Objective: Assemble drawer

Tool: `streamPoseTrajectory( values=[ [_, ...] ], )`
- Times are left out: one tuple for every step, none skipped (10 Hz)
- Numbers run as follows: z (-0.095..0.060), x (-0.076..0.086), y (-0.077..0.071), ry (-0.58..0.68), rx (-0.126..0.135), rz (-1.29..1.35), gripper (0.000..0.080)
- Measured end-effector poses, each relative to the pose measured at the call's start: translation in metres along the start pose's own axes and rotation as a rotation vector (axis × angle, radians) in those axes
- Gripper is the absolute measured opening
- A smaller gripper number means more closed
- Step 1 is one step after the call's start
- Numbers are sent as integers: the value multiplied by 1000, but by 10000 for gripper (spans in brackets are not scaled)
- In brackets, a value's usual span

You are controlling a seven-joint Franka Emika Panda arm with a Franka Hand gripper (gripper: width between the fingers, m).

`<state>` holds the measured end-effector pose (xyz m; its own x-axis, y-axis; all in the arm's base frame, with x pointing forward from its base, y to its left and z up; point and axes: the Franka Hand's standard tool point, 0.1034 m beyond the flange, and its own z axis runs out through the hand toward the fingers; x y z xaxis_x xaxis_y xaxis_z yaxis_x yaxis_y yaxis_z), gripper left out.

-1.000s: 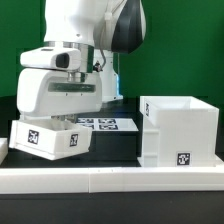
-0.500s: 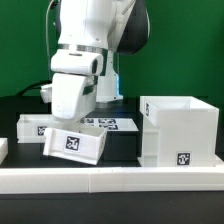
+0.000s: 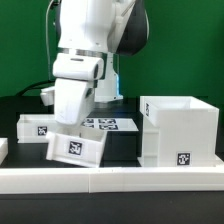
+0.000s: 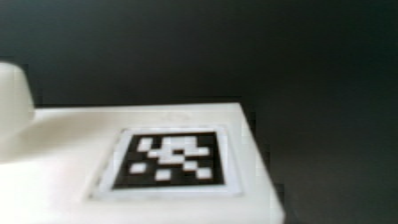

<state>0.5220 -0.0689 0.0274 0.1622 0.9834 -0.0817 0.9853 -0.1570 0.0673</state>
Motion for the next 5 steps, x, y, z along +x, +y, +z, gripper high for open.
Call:
streamPoseTrajectory(
  values=[
    [0, 6, -2, 2, 7, -10, 41],
    [1, 9, -4, -3, 50, -14, 41],
    [0, 16, -3, -4, 77, -25, 41],
    [0, 22, -3, 0, 78, -22, 41],
    [0, 24, -3, 1, 86, -25, 41]
  ],
)
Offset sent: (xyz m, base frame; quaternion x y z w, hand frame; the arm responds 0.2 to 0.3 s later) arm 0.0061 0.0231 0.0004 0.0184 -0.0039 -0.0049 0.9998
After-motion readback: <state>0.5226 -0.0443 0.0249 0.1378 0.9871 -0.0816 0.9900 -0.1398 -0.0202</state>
